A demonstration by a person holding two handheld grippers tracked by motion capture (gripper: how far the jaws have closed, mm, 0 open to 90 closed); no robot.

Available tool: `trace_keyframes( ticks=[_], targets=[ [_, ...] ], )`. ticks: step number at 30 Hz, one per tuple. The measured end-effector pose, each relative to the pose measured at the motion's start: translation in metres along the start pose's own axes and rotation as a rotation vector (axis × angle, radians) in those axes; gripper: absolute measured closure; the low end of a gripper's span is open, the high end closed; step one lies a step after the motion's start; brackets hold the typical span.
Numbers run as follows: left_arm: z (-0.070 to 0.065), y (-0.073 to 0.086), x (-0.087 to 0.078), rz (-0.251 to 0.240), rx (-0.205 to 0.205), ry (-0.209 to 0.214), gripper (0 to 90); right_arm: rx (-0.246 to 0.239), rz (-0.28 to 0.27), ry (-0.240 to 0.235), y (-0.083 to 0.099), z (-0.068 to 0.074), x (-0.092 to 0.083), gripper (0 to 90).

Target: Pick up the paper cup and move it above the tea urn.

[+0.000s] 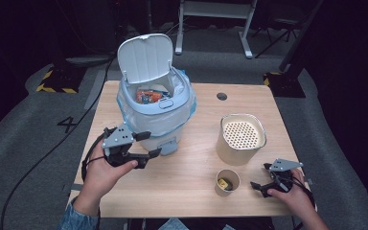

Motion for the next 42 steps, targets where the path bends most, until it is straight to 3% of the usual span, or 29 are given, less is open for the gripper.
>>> trace_keyframes(
  ticks=[8, 11, 17, 19, 21, 25, 32, 35, 36, 38, 40, 41, 42],
  targets=[
    [-0.005, 0.024, 0.02, 0.06, -0.022, 0.035, 35.2, 0.001, -0.001, -0.002, 0.0, 0.0, 0.0, 1.2],
    [-0.009, 0.038, 0.034, 0.116, -0.023, 0.061, 35.2, -0.001, -0.001, -0.006, 0.001, -0.001, -0.001, 1.7],
    [-0.013, 0.047, 0.045, 0.143, -0.039, 0.09, 34.7, -0.003, -0.006, -0.008, 0.001, 0.0, -0.002, 3.5],
    [-0.015, 0.051, 0.049, 0.152, -0.045, 0.104, 34.5, -0.002, -0.006, -0.012, 0.001, 0.0, -0.003, 6.2],
    [-0.017, 0.057, 0.056, 0.164, -0.062, 0.122, 34.5, -0.011, 0.002, -0.023, 0.001, 0.002, -0.006, 17.5],
    [-0.02, 0.067, 0.063, 0.187, -0.076, 0.141, 34.5, -0.016, 0.022, -0.04, 0.0, 0.005, -0.009, 18.9],
    [-0.02, 0.096, 0.073, 0.269, -0.12, 0.142, 34.1, -0.036, 0.009, -0.081, -0.003, 0.018, -0.014, 19.1],
    [-0.018, 0.112, 0.076, 0.332, -0.119, 0.122, 33.1, -0.056, -0.005, -0.111, -0.005, 0.029, -0.016, 19.6],
    [-0.018, 0.112, 0.076, 0.332, -0.119, 0.122, 32.9, -0.056, -0.005, -0.111, -0.005, 0.029, -0.016, 19.6],
    [-0.017, 0.117, 0.076, 0.348, -0.134, 0.121, 31.7, -0.079, -0.029, -0.14, -0.007, 0.041, -0.018, 21.7],
    [-0.014, 0.126, 0.077, 0.406, -0.131, 0.099, 29.6, -0.093, -0.059, -0.168, -0.009, 0.05, -0.018, 22.2],
    [-0.012, 0.127, 0.077, 0.397, -0.117, 0.094, 28.5, -0.103, -0.064, -0.183, -0.01, 0.055, -0.018, 22.2],
    [-0.012, 0.128, 0.077, 0.39, -0.131, 0.092, 28.2, -0.114, -0.066, -0.197, -0.011, 0.059, -0.018, 22.2]
  ],
)
Point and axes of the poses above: each handheld gripper's, and its own axes: x roughly forward along the jaws, y roughly out of its underside, z roughly to its left, the point moved 4 cm from there along x, roughly forward along the jaws, and after that the axes turned 9 degrees about x, right-handed, at the moved point
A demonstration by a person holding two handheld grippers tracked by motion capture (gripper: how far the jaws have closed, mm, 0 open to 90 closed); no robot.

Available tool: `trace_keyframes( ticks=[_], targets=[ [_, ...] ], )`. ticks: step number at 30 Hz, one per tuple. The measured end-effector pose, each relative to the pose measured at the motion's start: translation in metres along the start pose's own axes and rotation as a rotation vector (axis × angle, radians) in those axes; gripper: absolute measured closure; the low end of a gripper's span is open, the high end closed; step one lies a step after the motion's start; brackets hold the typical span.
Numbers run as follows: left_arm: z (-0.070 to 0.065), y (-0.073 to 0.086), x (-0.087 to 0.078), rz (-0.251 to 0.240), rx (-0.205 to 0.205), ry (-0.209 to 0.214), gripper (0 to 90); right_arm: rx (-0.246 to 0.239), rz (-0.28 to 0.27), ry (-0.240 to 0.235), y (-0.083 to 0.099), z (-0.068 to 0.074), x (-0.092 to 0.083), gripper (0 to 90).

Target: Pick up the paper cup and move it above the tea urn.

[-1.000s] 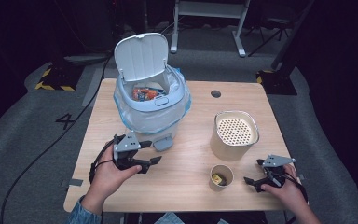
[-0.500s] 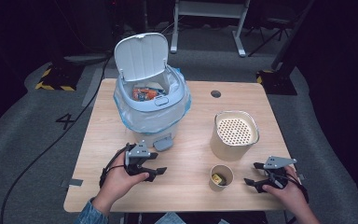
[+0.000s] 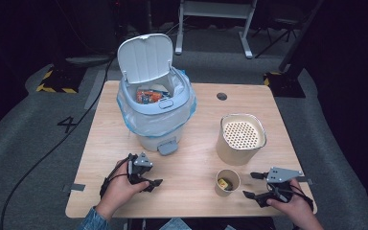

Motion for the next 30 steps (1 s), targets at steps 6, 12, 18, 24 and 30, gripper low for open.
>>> trace_keyframes(
  ticks=[6, 12, 18, 24, 30],
  targets=[
    [0.004, 0.004, 0.005, -0.046, 0.066, -0.03, 23.5, -0.023, -0.019, -0.043, -0.006, 0.016, 0.005, 19.9],
    [0.006, 0.005, 0.008, -0.053, 0.124, -0.058, 19.5, -0.017, -0.047, -0.052, -0.011, 0.025, 0.014, 18.5],
    [0.006, 0.005, 0.008, -0.054, 0.123, -0.061, 19.5, -0.021, -0.07, -0.062, -0.016, 0.033, 0.025, 18.5],
    [0.006, 0.005, 0.008, -0.054, 0.118, -0.067, 19.6, -0.036, -0.091, -0.081, -0.021, 0.04, 0.036, 18.4],
    [0.005, 0.004, 0.009, -0.053, 0.109, -0.077, 19.7, -0.021, -0.144, -0.085, -0.026, 0.043, 0.044, 17.4]
  ],
)
Point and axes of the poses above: each handheld gripper's, and its own axes: x roughly forward along the jaws, y roughly out of its underside, z roughly to its left, the point moved 4 cm from there along x, roughly forward along the jaws, and after that the axes turned 9 degrees about x, right-handed, at the moved point
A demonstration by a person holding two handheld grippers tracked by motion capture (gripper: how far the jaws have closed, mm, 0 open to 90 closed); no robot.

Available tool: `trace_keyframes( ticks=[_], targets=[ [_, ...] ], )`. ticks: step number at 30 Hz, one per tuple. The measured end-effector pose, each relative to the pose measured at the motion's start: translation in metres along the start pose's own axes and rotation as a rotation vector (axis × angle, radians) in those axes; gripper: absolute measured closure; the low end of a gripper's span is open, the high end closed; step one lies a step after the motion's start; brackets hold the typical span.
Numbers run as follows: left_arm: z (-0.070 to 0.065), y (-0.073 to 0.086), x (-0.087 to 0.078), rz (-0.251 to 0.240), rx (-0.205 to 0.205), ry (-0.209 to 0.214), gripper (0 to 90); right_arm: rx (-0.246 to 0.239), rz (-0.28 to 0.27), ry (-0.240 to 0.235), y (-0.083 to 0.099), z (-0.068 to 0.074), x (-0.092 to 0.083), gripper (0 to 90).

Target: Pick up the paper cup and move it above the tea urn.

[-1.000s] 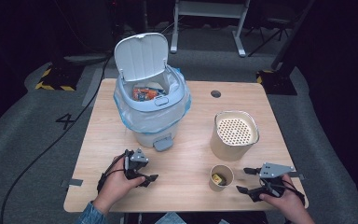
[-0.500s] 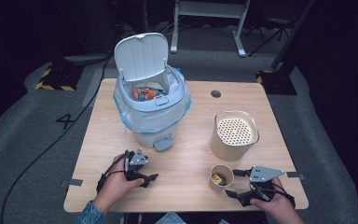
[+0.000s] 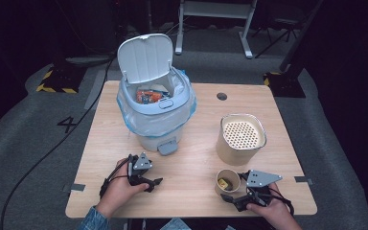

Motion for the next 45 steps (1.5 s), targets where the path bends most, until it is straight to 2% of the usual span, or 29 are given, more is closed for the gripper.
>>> trace_keyframes(
  ticks=[4, 5, 9, 14, 20, 25, 31, 39, 45],
  targets=[
    [-0.001, -0.001, 0.0, 0.0, -0.011, -0.009, 19.7, 0.023, -0.029, -0.012, 0.0, -0.001, 0.002, 21.4],
    [-0.001, -0.001, 0.001, 0.001, -0.014, -0.012, 19.7, 0.027, -0.038, -0.008, 0.001, -0.004, 0.001, 26.1],
    [-0.001, -0.001, 0.001, 0.002, -0.02, -0.017, 19.7, 0.034, -0.038, -0.019, 0.002, -0.006, 0.0, 27.8],
    [-0.001, -0.001, 0.001, 0.002, -0.025, -0.021, 19.7, 0.006, -0.026, -0.024, 0.0, -0.005, -0.002, 30.3],
    [-0.001, -0.001, 0.001, 0.002, -0.025, -0.021, 19.8, -0.014, -0.051, -0.022, -0.008, -0.006, -0.012, 30.9],
    [-0.001, -0.001, 0.001, 0.002, -0.024, -0.022, 19.8, -0.045, -0.066, -0.011, -0.02, -0.006, -0.027, 31.1],
    [-0.001, -0.001, 0.001, 0.001, -0.025, -0.021, 19.7, -0.083, -0.054, 0.001, -0.032, -0.007, -0.042, 31.4],
    [-0.001, -0.001, 0.001, 0.002, -0.024, -0.019, 19.7, -0.106, -0.051, 0.017, -0.046, -0.007, -0.055, 31.4],
    [-0.001, -0.001, 0.001, 0.002, -0.024, -0.018, 19.7, -0.104, -0.053, 0.022, -0.06, -0.007, -0.066, 31.5]
  ],
)
Point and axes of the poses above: each handheld gripper's, and its own axes: x roughly forward along the jaws, y roughly out of its underside, z roughly to its left, the point moved 4 cm from there along x, roughly forward along the jaws, and after that the axes turned 9 degrees about x, right-handed, at the moved point
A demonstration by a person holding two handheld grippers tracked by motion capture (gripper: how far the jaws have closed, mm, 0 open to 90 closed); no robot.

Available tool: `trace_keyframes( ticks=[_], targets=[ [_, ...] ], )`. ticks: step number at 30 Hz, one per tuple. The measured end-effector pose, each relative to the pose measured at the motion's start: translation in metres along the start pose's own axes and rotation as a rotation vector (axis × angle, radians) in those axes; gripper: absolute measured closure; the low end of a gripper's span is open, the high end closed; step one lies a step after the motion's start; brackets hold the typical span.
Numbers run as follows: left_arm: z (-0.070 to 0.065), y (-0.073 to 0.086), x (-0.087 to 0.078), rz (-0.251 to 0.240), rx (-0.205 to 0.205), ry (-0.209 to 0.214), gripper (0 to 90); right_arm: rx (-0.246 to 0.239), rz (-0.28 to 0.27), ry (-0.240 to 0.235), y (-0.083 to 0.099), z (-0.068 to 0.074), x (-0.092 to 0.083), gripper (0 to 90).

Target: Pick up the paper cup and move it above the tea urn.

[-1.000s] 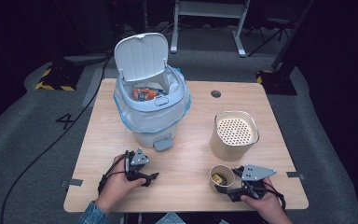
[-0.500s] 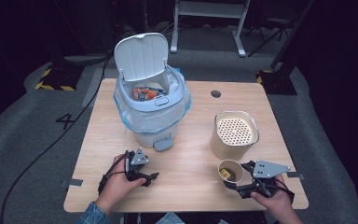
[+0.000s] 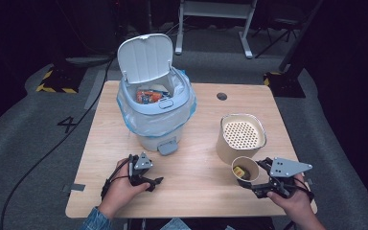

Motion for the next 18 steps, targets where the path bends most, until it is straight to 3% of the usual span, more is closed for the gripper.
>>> trace_keyframes(
  ticks=[9, 13, 18],
  targets=[
    [0.0, 0.0, 0.0, 0.003, -0.003, -0.001, 19.8, 0.004, -0.005, 0.003, -0.025, -0.007, -0.014, 31.6],
    [0.0, 0.0, 0.0, 0.002, -0.003, -0.001, 19.8, -0.013, -0.016, 0.032, -0.041, -0.016, -0.021, 31.6],
    [0.001, 0.0, 0.0, 0.0, 0.0, -0.003, 19.8, 0.008, -0.039, 0.051, -0.056, -0.025, -0.025, 31.6]
  ],
)
Point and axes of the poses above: each handheld gripper's, and its own axes: x roughly forward along the jaws, y roughly out of its underside, z roughly to its left, the point moved 4 cm from there along x, roughly forward along the jaws, and after that the axes turned 9 degrees about x, right-handed, at the moved point
